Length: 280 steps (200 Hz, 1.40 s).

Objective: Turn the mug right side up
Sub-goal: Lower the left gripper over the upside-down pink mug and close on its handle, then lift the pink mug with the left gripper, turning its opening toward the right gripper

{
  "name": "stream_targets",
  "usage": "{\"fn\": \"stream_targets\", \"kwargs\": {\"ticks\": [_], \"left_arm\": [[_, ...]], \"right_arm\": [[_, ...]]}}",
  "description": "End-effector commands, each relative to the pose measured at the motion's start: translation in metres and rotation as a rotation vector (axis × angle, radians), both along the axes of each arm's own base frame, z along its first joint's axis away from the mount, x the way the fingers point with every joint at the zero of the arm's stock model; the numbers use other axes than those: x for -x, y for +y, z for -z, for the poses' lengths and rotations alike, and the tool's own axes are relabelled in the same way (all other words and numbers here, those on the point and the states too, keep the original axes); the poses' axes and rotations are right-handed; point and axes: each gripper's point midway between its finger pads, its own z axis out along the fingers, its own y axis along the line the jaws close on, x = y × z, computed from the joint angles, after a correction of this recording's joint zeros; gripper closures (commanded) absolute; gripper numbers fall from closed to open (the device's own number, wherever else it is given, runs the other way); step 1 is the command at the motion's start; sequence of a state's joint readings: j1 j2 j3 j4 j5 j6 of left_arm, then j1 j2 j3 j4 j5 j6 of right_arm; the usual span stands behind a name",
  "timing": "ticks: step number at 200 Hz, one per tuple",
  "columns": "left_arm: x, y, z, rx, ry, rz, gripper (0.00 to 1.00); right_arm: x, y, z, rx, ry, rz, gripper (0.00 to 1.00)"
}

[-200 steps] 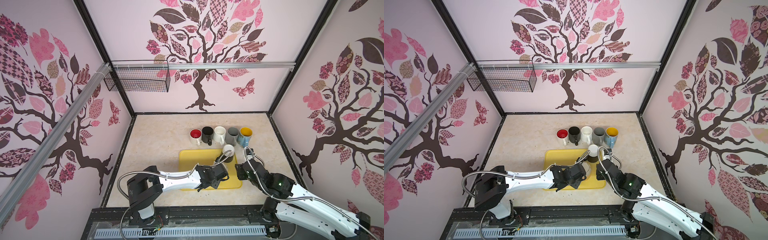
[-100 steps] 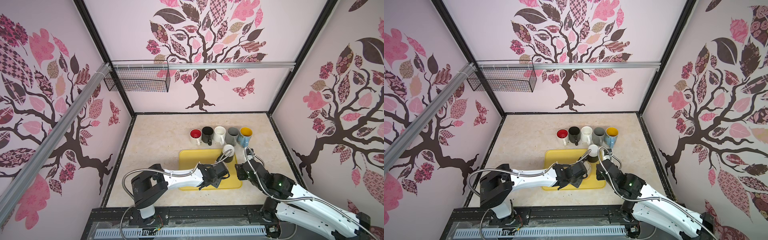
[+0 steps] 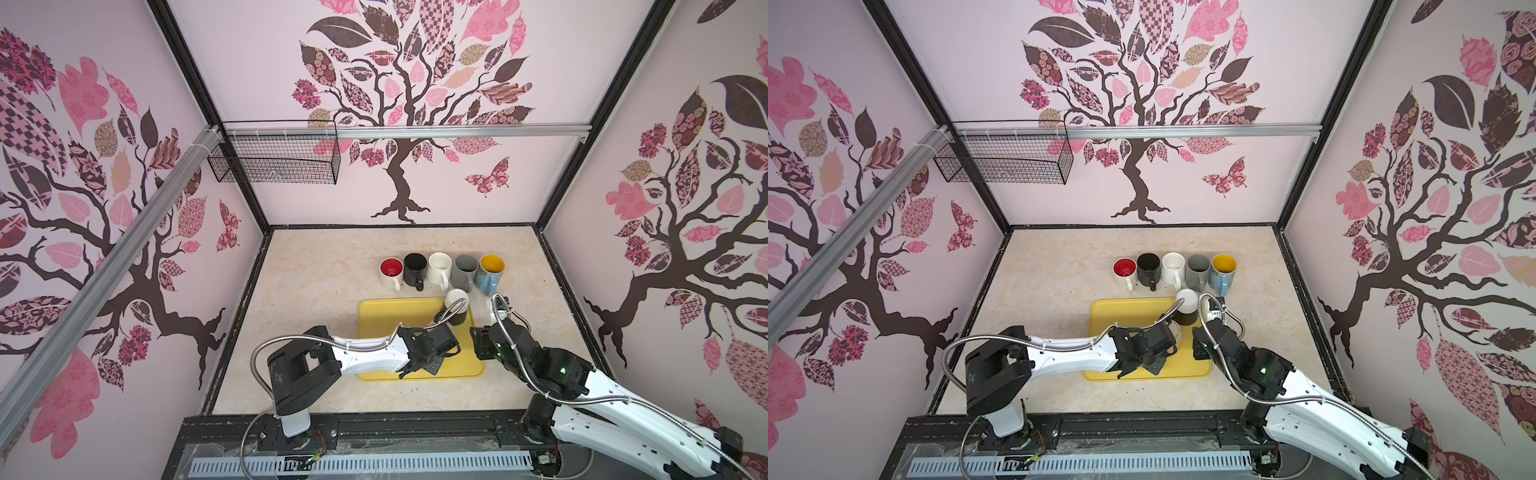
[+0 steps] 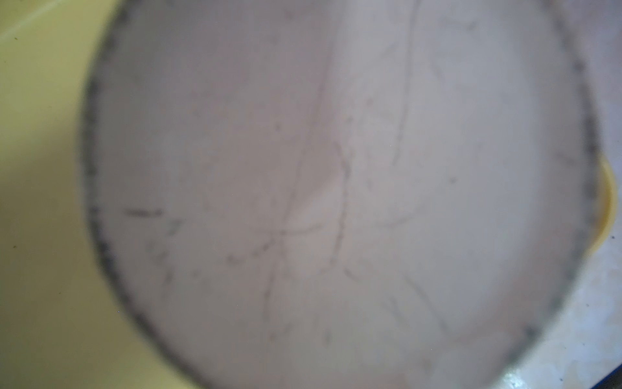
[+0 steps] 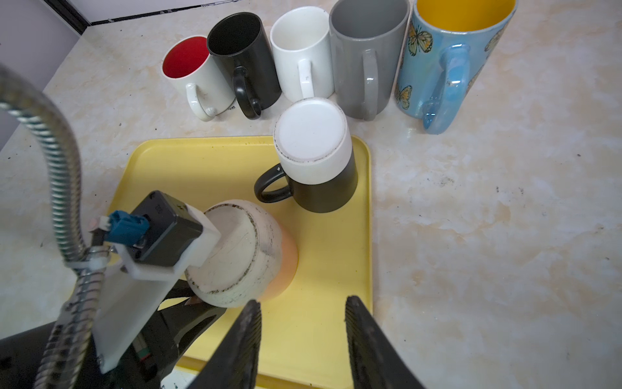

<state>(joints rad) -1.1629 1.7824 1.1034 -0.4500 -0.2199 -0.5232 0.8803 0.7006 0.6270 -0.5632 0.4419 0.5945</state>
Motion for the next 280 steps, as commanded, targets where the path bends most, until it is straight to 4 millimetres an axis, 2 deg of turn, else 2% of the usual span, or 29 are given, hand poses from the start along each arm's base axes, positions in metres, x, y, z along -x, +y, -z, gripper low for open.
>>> {"fn": "stream_targets", "kwargs": {"ticks": [1,29,55,96,132,167,192,225,242,280], "left_arm": [[-0.010,-0.006,-0.020,0.050,-0.052,-0.016,1.00],[-0.013,0.000,-0.042,0.088,-0.096,-0.026,1.00],[-0.016,0.011,-0.083,0.152,-0.169,-0.046,1.00],[-0.019,0.037,-0.134,0.205,-0.253,-0.072,1.00],[-0.024,0.065,-0.174,0.252,-0.327,-0.104,1.00],[-0.030,0.084,-0.199,0.363,-0.333,-0.125,1.00],[-0.027,0.086,-0.216,0.503,-0.325,-0.128,1.00],[-0.015,0.078,-0.245,0.765,-0.311,-0.127,1.00],[-0.009,0.077,-0.263,0.908,-0.315,-0.126,1.00],[0.003,0.088,-0.298,1.118,-0.319,-0.140,1.00]], "right_arm": [[-0.001,-0.002,-0.002,0.000,-0.018,0.001,0.55],[0.000,0.002,-0.003,-0.022,-0.019,-0.018,0.55],[0.003,0.005,-0.008,-0.064,-0.032,-0.038,0.55],[0.009,0.011,-0.018,-0.148,-0.060,-0.075,0.55],[0.014,0.027,-0.013,-0.240,-0.038,-0.129,0.56],[0.016,0.047,0.002,-0.289,0.013,-0.185,0.56],[0.015,0.062,0.001,-0.343,0.024,-0.220,0.56],[0.018,0.088,-0.014,-0.518,0.019,-0.292,0.56],[0.020,0.099,-0.030,-0.640,-0.011,-0.331,0.56],[0.022,0.104,-0.066,-0.812,-0.102,-0.370,0.58]]}}
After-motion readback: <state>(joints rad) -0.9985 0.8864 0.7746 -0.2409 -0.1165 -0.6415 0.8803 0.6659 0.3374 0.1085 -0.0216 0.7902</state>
